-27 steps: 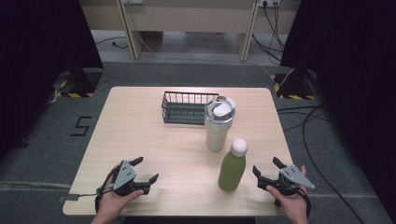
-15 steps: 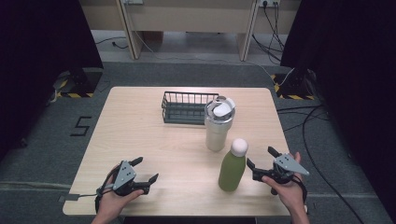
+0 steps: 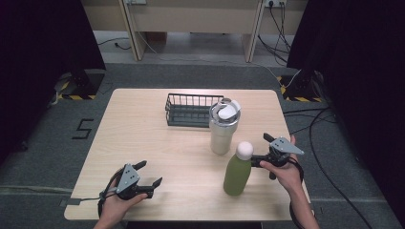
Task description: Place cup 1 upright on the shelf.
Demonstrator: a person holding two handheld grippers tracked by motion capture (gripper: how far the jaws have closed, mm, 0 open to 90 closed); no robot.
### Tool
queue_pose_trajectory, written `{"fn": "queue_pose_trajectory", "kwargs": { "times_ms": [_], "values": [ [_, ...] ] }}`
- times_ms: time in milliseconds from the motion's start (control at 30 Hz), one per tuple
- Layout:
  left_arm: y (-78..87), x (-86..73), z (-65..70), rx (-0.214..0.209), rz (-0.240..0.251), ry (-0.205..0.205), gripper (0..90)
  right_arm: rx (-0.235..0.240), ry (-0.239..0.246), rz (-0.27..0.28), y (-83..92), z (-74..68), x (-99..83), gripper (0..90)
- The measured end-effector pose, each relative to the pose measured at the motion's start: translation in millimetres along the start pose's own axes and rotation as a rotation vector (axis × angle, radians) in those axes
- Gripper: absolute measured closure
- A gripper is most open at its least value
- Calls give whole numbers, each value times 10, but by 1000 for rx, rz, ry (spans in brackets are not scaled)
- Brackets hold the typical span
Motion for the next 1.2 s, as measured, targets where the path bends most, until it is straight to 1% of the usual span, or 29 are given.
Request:
{"fn": "queue_pose_trajectory", "kwargs": {
  "times_ms": [100,133,167,200,233,267,300,400,433,500,600,767,867,900,1200],
  "values": [
    [-8,-4,0,-3,-1,2,149,22,6,-5,-138,20,42,2],
    [-10,-5,-1,-4,-2,2,149,22,6,-5,-138,20,42,2],
    [-13,-5,0,-4,-1,5,149,32,5,-7,-173,16,49,2],
    [-15,-5,-1,-4,-1,5,149,42,7,-9,-210,9,54,2],
    [-16,-6,-1,-5,-2,5,149,61,9,-14,-286,-9,61,3],
    [-17,-6,-3,-5,-3,5,149,61,9,-14,-286,-9,61,3],
    [-18,-7,-5,-4,-4,5,149,73,12,-15,-368,-25,74,4],
    [-18,-10,-8,-4,-5,8,149,96,19,-15,-459,-50,101,9],
    [-20,-11,-8,-4,-4,9,149,96,19,-15,-459,-50,101,9],
    [-22,-14,-13,-5,-5,10,149,116,28,-12,-546,-77,134,15],
    [-23,-15,-15,-6,-5,13,149,133,31,-14,-593,-105,153,16],
    [-27,-15,-16,-9,-6,14,149,185,47,-16,-697,-207,172,13],
    [-31,-15,-15,-12,-9,12,149,196,52,-13,-730,-233,173,16],
    [-35,-16,-12,-11,-7,12,149,208,53,-12,-765,-257,175,17],
    [-30,-16,-24,-14,-7,16,150,244,64,0,-915,-331,195,22]
  ]
}}
Point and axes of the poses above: each handheld gripper's, and its own axes: y roughly backward along the jaws, x roughly out of its top, z roughly to its right, the point moved 5 cm from there along -y, roughly forward along the jaws, and after that the axes turned 1 degree about -z, right-handed, at the moved point
